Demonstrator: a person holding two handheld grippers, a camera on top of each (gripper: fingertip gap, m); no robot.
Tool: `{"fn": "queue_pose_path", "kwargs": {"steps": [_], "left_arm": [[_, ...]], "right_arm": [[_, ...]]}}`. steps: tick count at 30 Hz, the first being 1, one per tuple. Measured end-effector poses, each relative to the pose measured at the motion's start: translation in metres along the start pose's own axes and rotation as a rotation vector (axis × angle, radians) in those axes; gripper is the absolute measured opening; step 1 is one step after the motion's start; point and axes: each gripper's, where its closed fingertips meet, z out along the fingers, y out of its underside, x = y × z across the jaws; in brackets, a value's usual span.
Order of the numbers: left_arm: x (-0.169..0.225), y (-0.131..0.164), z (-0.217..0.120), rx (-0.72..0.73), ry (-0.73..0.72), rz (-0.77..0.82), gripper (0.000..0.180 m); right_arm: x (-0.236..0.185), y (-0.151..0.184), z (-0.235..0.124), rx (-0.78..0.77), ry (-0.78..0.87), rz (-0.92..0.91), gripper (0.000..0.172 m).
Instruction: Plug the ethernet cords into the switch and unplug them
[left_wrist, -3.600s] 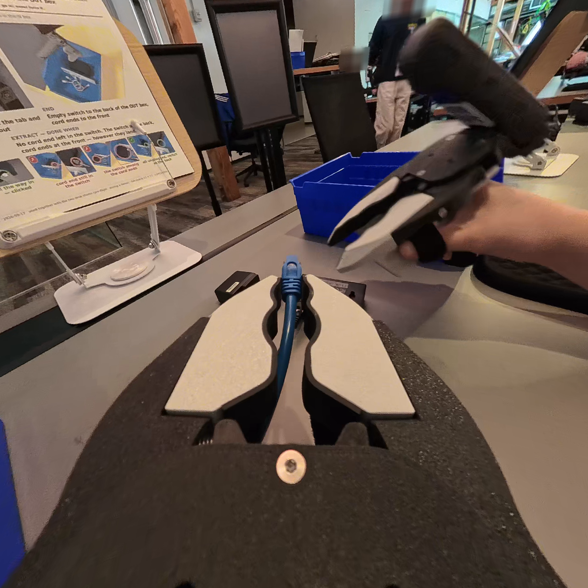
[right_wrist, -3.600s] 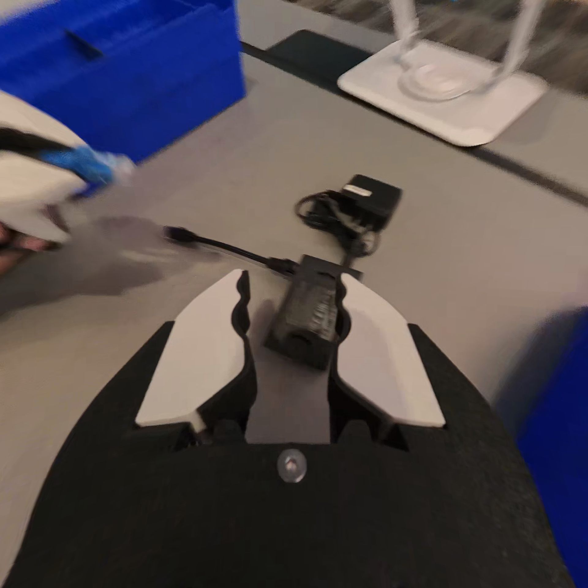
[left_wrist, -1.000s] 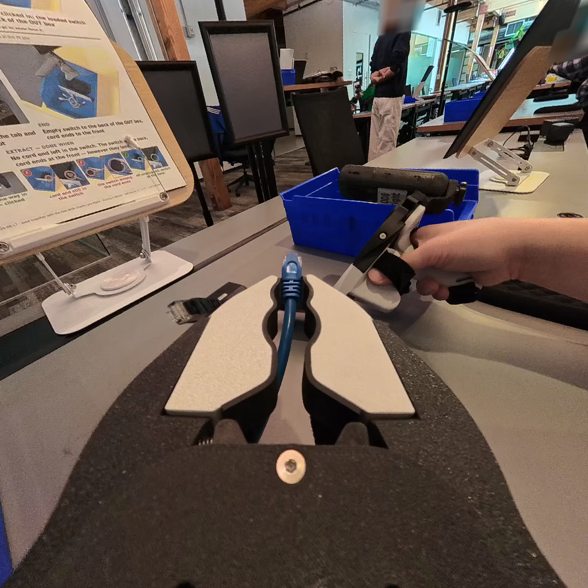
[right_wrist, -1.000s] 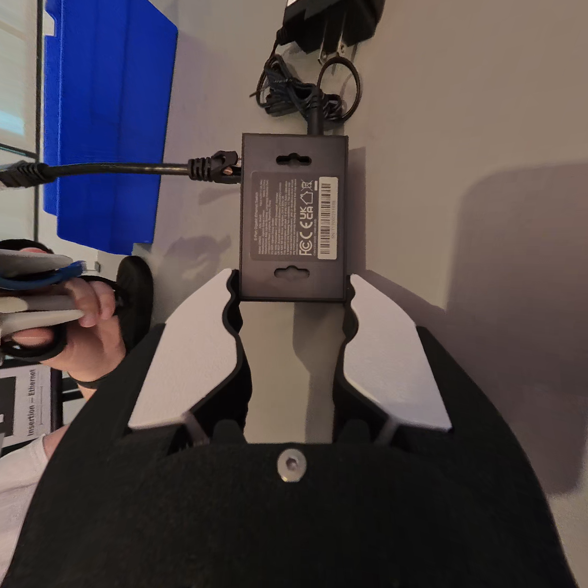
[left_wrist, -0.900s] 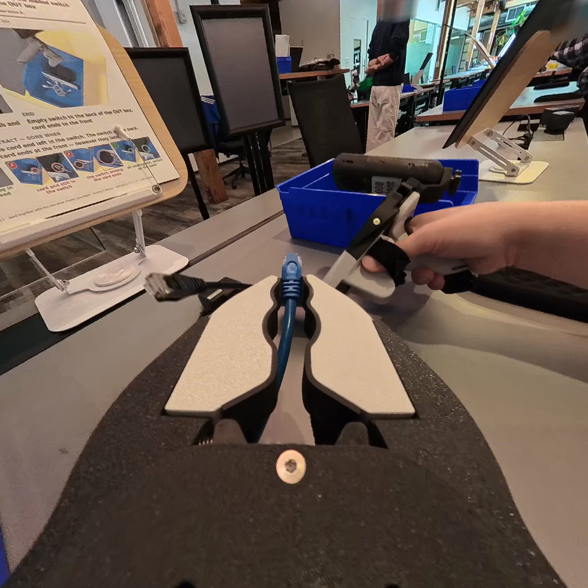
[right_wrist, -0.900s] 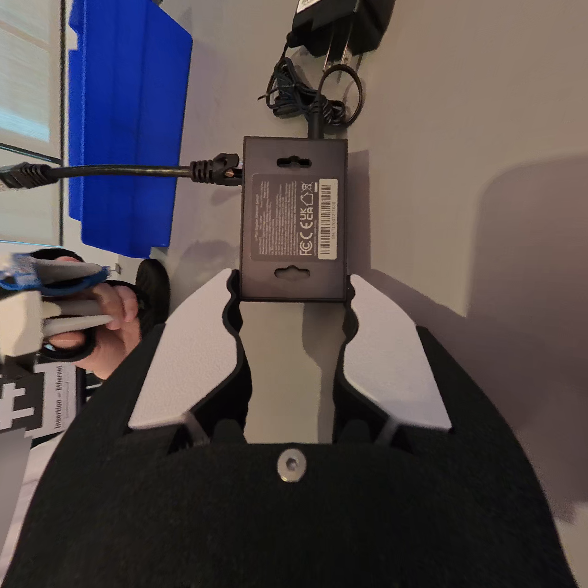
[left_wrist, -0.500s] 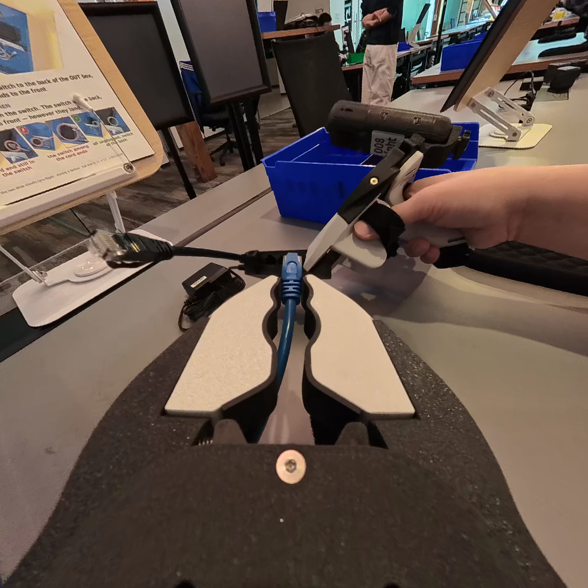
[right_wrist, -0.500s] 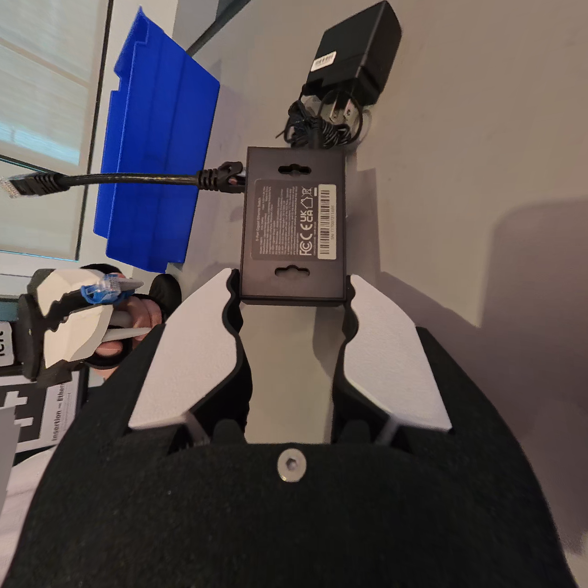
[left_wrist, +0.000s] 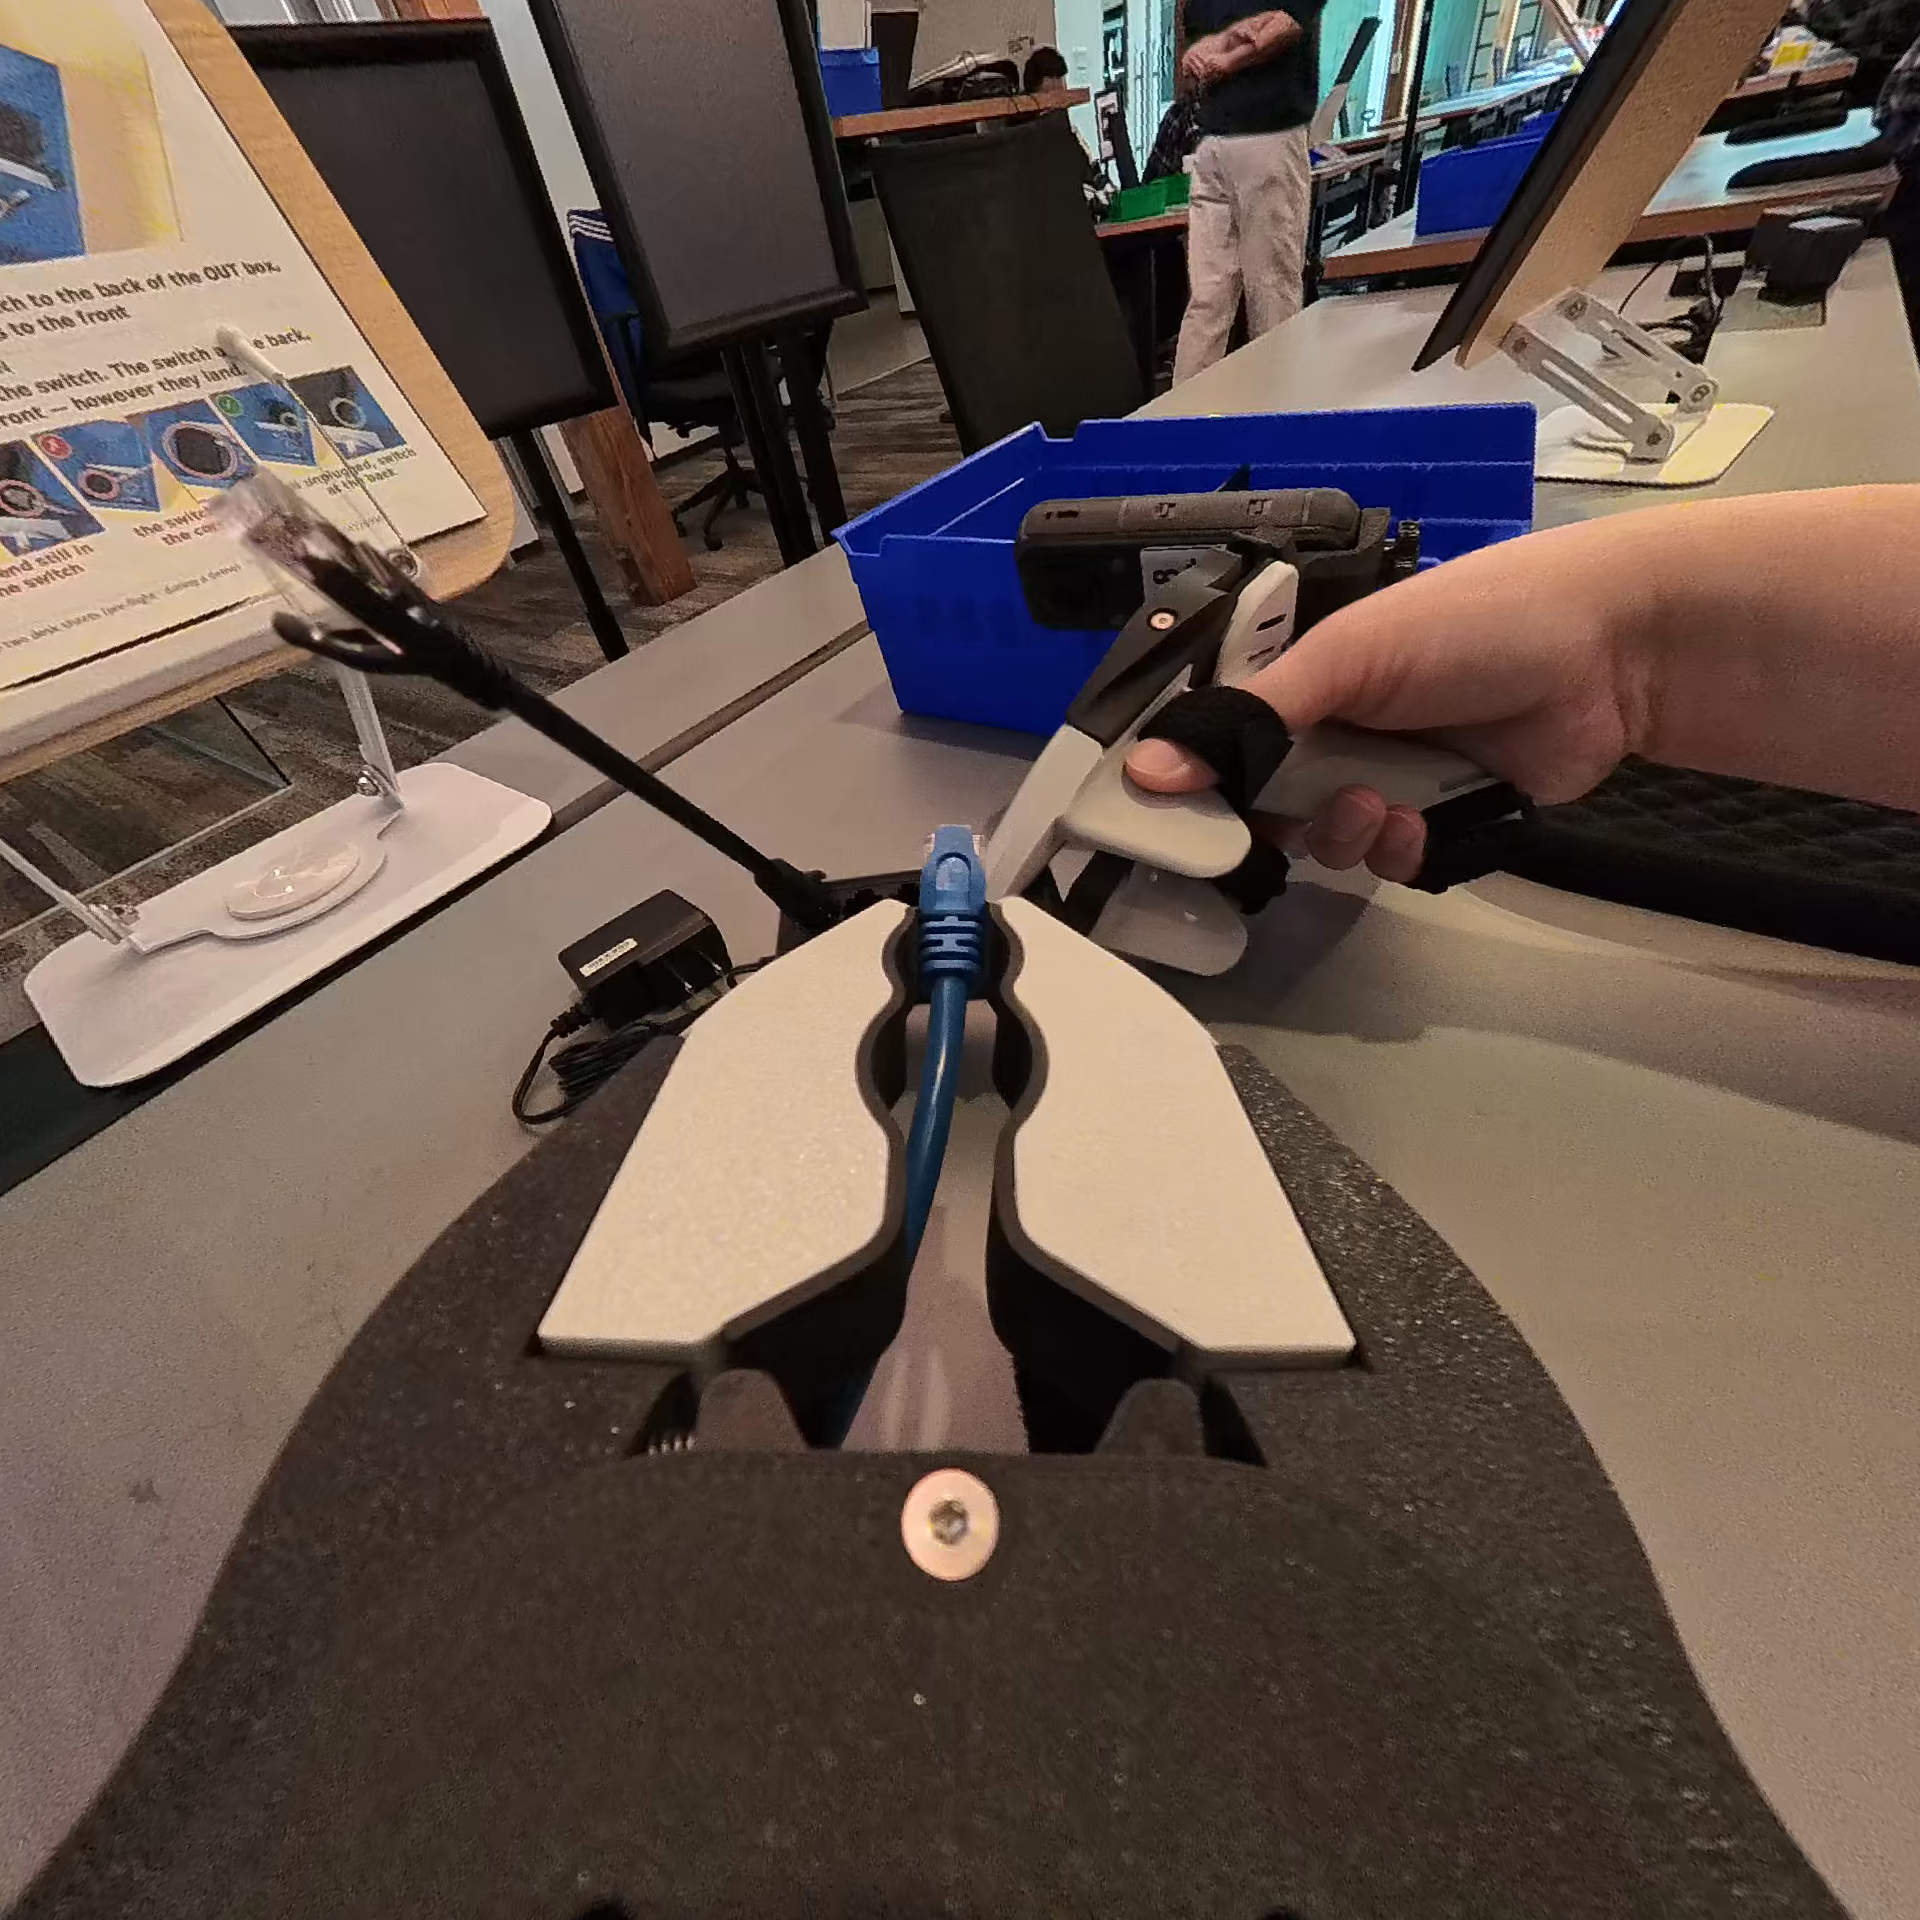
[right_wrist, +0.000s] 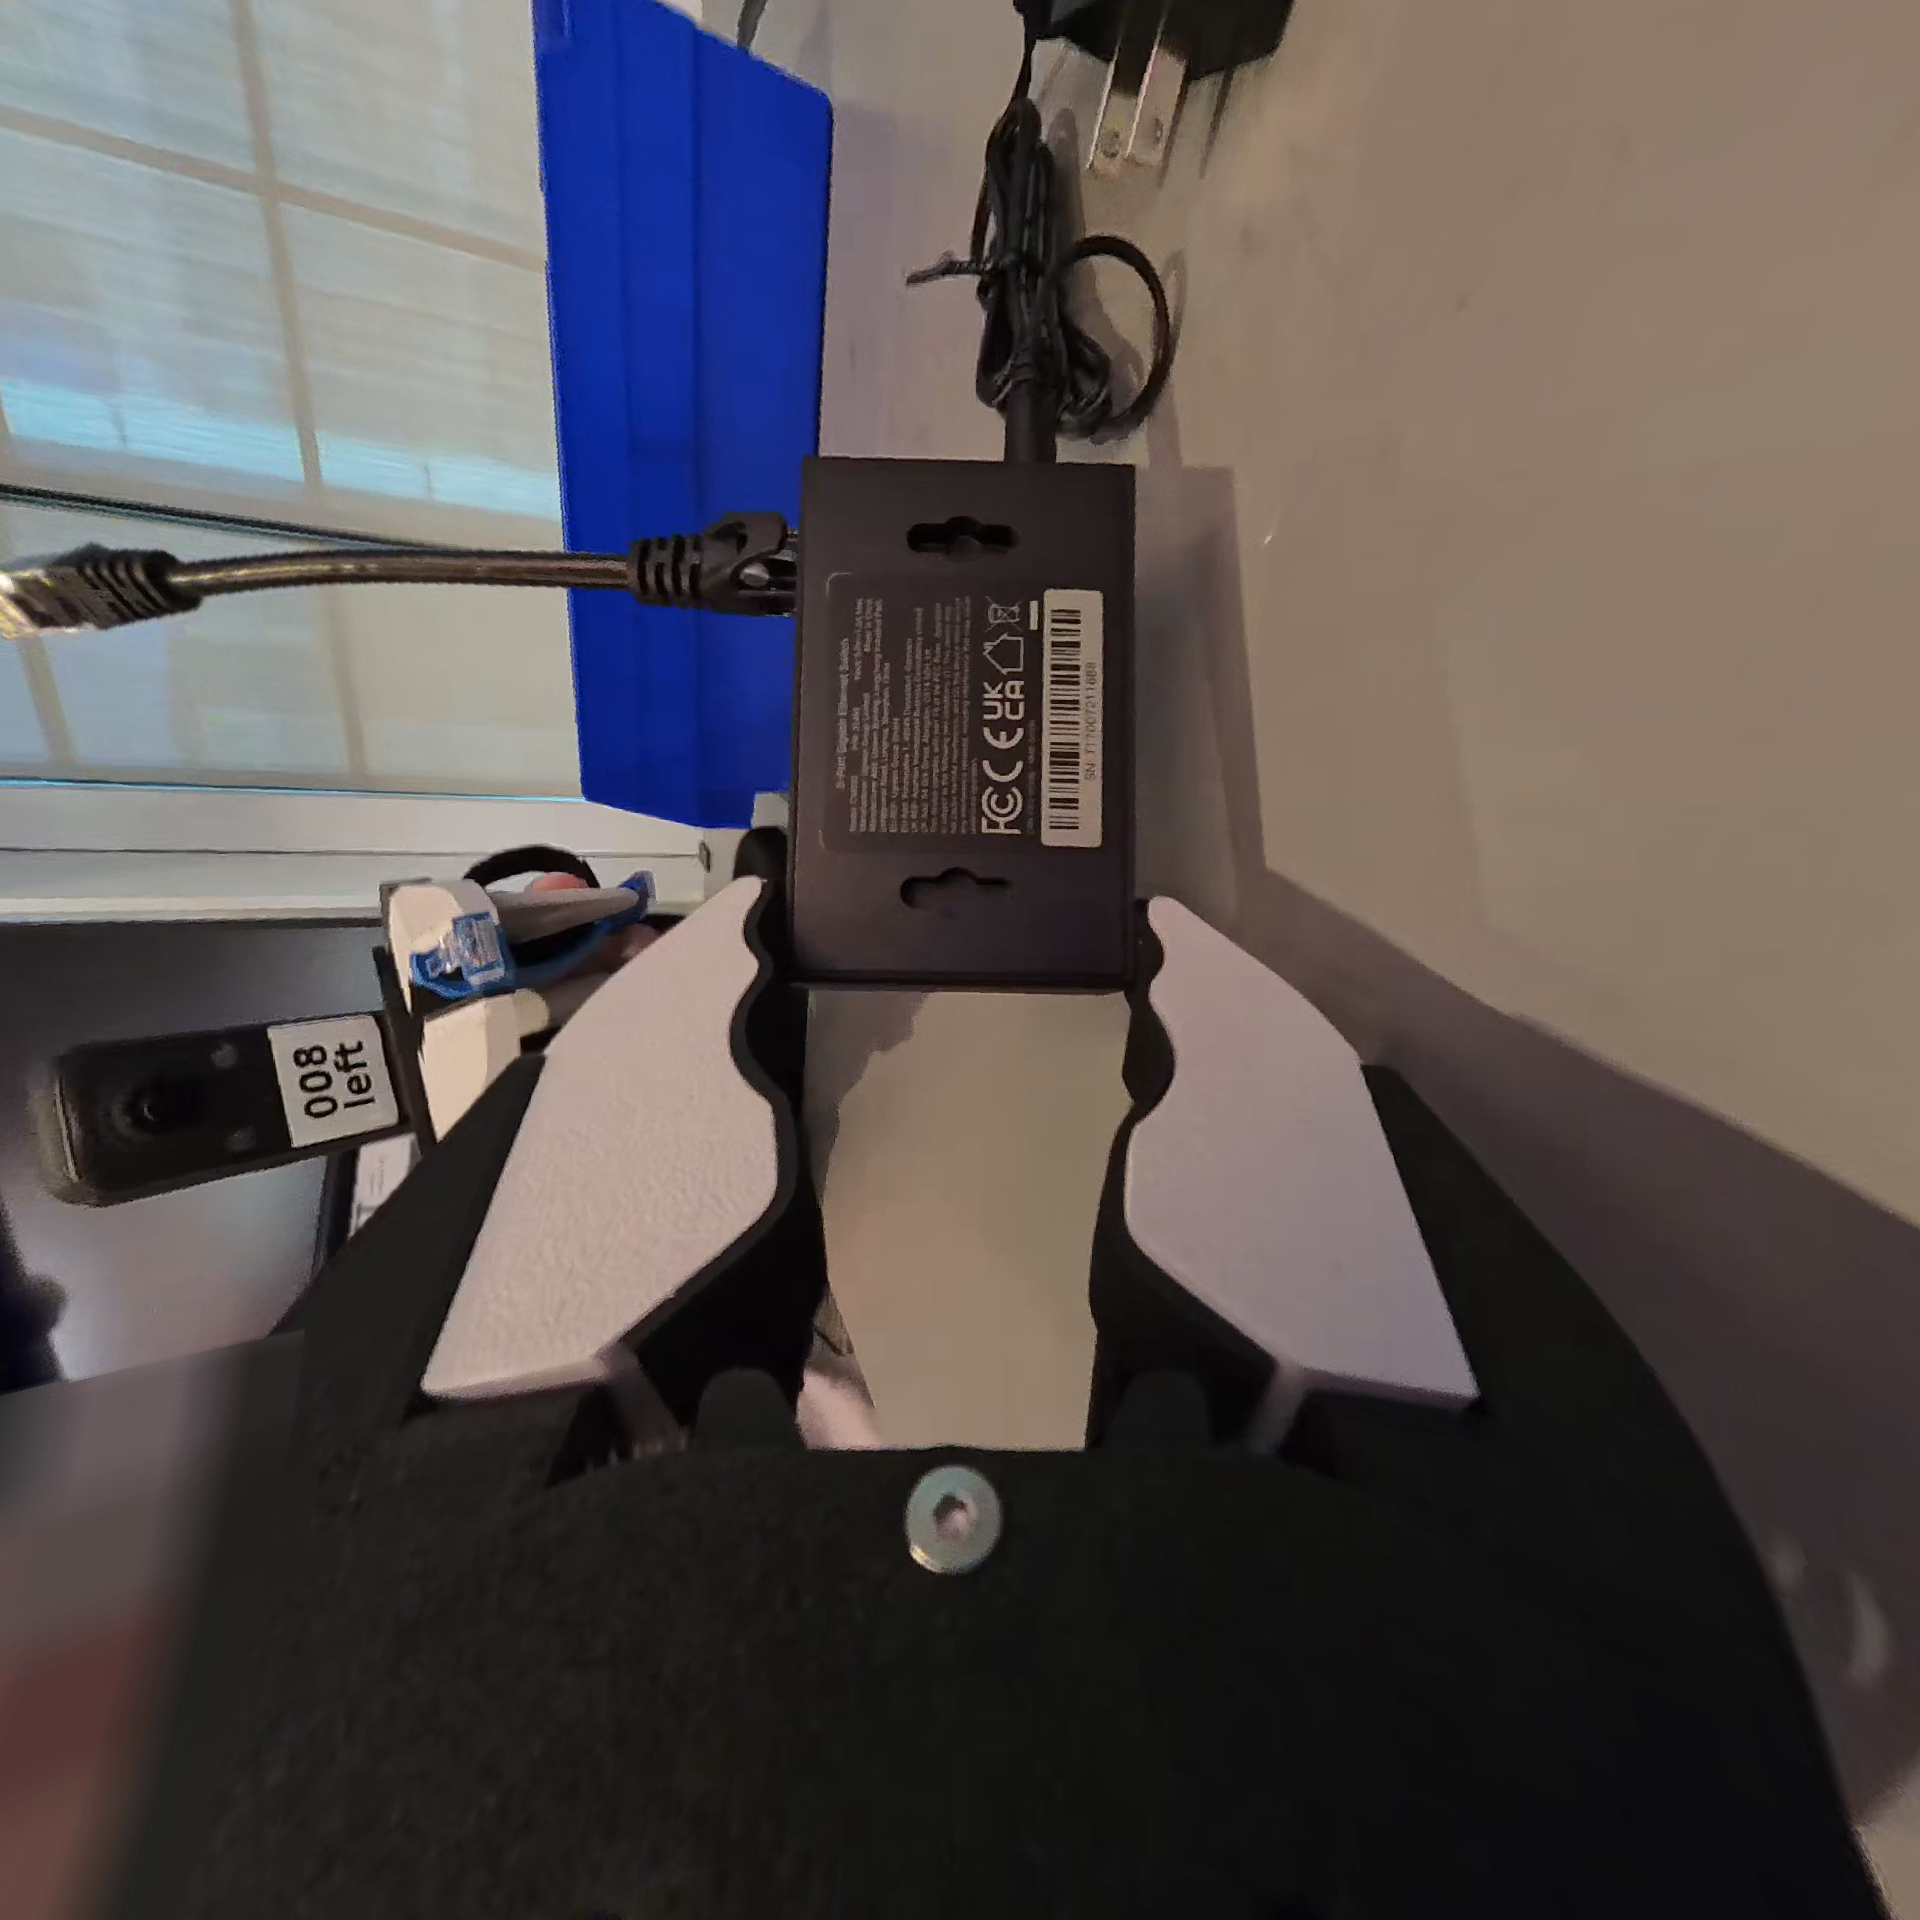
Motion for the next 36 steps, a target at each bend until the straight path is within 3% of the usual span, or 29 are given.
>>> {"fn": "queue_pose_path", "kwargs": {"steps": [8, 9, 18, 25, 32, 36], "left_arm": [[-0.004, -0.001, -0.002, 0.006, -0.005, -0.020, 0.011], [-0.004, -0.001, -0.002, 0.006, -0.005, -0.020, 0.011], [-0.004, 0.000, -0.001, 0.004, -0.001, -0.026, 0.011], [-0.002, -0.002, -0.002, 0.012, 0.003, -0.019, 0.011], [-0.001, -0.007, -0.004, 0.033, 0.007, -0.018, 0.011], [0.000, -0.008, -0.004, 0.036, 0.008, -0.015, 0.011]], "right_arm": [[0.003, -0.007, 0.001, 0.017, -0.005, 0.061, 0.065], [0.005, -0.006, 0.002, 0.013, 0.007, 0.059, 0.059], [0.014, -0.019, 0.001, 0.111, 0.093, -0.008, 0.061], [0.011, -0.008, 0.009, 0.053, 0.053, 0.010, 0.061], [0.027, -0.023, 0.001, 0.099, 0.420, -0.375, 0.061], [0.030, -0.025, 0.000, 0.100, 0.541, -0.534, 0.061]]}}
